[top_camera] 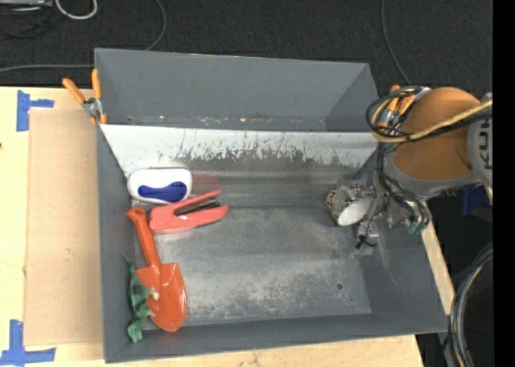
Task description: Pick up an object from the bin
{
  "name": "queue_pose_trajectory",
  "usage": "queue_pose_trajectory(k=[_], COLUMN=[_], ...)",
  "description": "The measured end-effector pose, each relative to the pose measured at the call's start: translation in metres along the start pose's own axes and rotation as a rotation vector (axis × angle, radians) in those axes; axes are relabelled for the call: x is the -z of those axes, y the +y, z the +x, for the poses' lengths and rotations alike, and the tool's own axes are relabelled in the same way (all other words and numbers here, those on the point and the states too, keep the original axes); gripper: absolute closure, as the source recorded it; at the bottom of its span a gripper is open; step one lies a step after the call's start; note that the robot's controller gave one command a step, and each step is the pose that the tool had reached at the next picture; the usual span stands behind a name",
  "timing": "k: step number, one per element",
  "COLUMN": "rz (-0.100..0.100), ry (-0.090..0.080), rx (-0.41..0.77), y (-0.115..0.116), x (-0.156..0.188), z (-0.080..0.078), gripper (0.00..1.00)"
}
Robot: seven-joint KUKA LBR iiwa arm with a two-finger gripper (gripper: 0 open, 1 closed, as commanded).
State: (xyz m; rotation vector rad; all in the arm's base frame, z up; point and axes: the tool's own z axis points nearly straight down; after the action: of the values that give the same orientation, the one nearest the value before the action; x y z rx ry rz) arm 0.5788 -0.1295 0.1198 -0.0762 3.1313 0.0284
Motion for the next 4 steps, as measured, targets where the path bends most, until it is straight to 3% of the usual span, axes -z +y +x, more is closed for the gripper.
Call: queue_pose_trajectory(k=[1,2,3,4], rz=[0.002,-0.004,-0.008,-0.008], ry=[0.000,0.000,-0.009,-0.009], rx=[-0.173,0.081,-0.024,-0.024], y=[0.000,0.122,-0.004,-0.004], x=[-0.010,-0.053,-0.048,-0.048], z=[-0.012,-0.049,-0.046,-0.046], gripper=[0.00,0.00,1.00,1.00])
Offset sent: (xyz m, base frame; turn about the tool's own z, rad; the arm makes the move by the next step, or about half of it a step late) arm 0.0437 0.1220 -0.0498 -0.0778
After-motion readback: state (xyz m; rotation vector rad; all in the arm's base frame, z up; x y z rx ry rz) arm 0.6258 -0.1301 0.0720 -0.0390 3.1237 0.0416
